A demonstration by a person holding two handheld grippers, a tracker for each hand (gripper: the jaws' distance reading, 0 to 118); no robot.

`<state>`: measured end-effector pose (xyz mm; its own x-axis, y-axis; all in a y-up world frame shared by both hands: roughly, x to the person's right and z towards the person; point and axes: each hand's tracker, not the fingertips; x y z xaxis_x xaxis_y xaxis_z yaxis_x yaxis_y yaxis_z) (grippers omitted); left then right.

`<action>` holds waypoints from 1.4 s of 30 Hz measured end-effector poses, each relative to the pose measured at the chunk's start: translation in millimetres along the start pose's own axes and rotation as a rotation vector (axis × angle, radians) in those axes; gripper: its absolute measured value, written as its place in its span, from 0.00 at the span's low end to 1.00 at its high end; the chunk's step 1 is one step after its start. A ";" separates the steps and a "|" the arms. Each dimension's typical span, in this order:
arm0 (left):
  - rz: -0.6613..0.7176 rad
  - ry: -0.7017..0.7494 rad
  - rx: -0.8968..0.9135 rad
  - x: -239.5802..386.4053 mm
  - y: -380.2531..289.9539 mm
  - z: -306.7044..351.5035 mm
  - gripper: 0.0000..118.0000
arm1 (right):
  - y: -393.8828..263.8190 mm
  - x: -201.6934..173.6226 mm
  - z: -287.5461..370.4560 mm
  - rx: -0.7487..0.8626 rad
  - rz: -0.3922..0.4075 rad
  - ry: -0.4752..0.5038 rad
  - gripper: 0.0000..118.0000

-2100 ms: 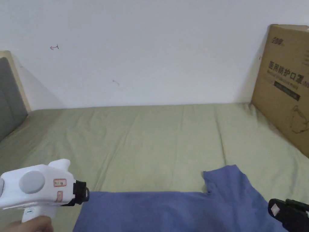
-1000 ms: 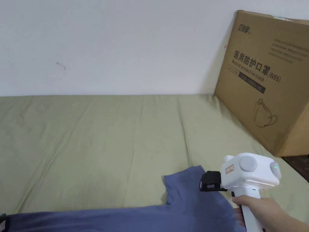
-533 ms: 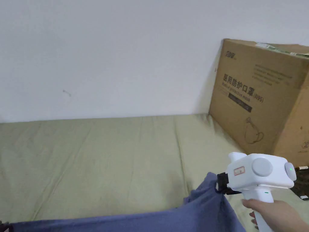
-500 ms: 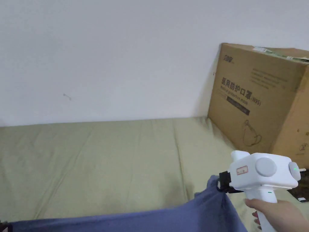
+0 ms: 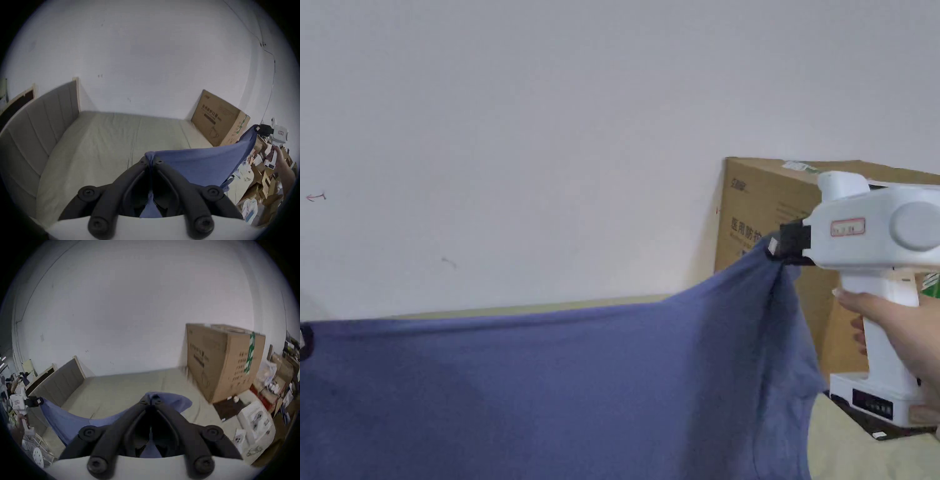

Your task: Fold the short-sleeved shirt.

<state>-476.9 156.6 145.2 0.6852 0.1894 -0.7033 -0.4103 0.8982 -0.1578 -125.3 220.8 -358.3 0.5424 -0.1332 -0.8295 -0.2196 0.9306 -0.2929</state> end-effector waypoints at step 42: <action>0.065 0.119 -0.207 -53.4 -12.2 -219.0 0.01 | -77.3 -30.0 -229.3 -0.297 0.048 -0.079 0.00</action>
<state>-640.3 48.7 32.8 0.5822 0.1853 -0.7917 -0.5744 0.7829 -0.2391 -310.5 74.7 -419.8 0.5845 -0.0537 -0.8096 -0.4678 0.7930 -0.3904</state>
